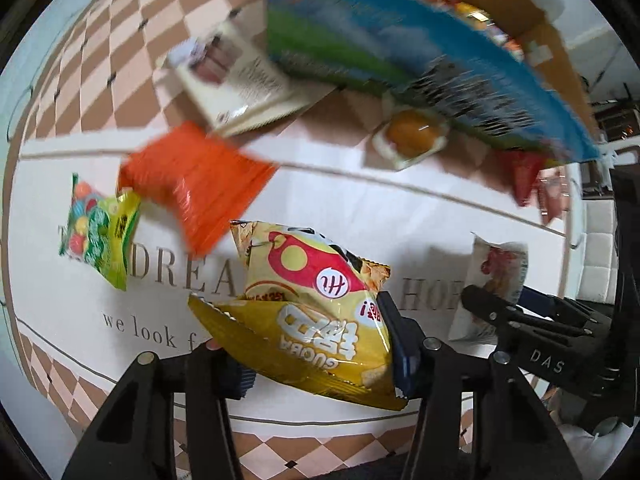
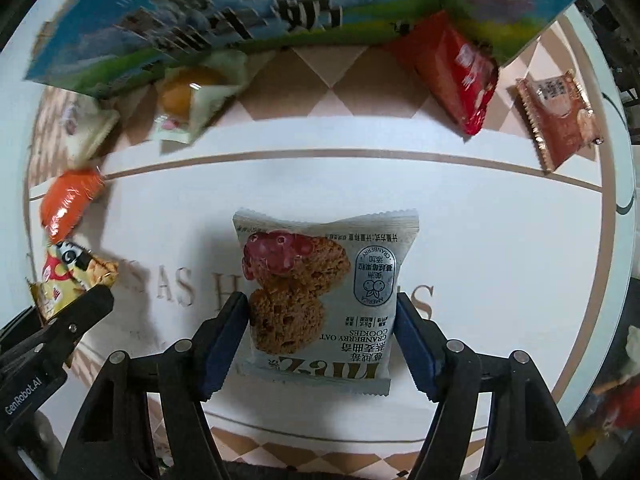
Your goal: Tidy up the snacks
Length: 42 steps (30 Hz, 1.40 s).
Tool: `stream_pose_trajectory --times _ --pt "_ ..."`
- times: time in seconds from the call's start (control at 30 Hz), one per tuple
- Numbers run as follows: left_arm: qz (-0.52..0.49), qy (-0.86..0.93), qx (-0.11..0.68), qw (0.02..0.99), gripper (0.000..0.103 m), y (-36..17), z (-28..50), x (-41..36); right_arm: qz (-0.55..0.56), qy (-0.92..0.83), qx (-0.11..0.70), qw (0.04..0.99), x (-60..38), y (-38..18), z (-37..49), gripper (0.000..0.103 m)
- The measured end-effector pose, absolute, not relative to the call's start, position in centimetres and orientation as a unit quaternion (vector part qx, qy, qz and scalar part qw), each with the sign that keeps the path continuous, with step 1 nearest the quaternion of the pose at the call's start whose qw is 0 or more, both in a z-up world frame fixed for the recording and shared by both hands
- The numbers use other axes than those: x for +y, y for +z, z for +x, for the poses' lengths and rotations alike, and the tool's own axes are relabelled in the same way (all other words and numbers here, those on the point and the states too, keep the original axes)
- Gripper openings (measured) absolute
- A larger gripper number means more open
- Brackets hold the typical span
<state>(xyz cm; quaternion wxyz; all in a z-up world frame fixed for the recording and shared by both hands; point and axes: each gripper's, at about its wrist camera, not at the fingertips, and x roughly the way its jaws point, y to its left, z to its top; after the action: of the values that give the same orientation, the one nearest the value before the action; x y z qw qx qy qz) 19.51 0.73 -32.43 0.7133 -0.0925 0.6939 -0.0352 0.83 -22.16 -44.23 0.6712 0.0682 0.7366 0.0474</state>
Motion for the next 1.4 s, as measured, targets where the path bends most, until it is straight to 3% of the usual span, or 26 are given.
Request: stream_pose_trajectory --times 0.3,0.67,1.03,1.4 --pt "-0.102 -0.092 0.636 0.759 0.049 -24.9 22.4 0.5 0.111 0.077 0.682 0.719 -22.8 -35.9 1.9 0.075" --pt "-0.095 -0.115 0.599 0.787 0.049 -19.5 33.0 -0.2 0.157 0.061 0.617 0.769 -29.6 -25.2 11.0 0.075" --pt "-0.082 -0.092 0.646 0.754 0.049 -24.7 45.5 0.4 0.133 0.01 0.65 0.748 -31.3 -29.5 21.1 0.075" --pt "-0.057 -0.077 0.688 0.72 0.05 -30.4 51.0 0.0 0.126 -0.002 0.677 0.725 -31.6 -34.7 23.5 0.075"
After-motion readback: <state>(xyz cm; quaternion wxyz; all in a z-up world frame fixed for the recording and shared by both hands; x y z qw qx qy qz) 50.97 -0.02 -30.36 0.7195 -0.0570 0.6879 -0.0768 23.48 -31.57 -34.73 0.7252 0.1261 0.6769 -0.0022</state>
